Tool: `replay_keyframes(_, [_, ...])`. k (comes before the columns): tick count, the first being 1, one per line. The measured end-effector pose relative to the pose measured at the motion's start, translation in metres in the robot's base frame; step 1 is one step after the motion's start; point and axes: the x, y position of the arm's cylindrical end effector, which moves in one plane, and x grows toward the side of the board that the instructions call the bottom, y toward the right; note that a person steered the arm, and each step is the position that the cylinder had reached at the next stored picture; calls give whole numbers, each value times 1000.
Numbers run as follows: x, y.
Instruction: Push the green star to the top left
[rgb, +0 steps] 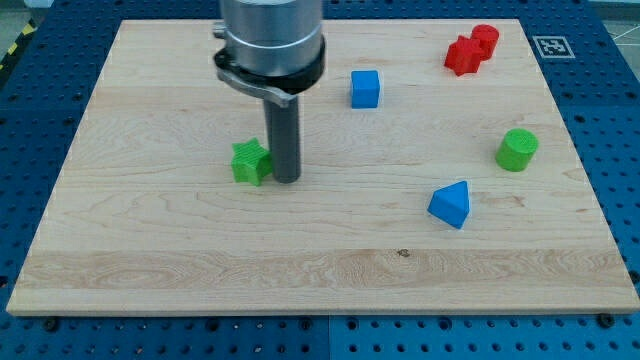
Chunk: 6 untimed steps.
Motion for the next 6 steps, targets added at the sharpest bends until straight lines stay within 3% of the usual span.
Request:
replay_keyframes(1, [-12,-25])
replay_keyframes(3, [-78,-54])
replay_keyframes(4, [-79,-45])
replay_keyframes(6, [-27,-5])
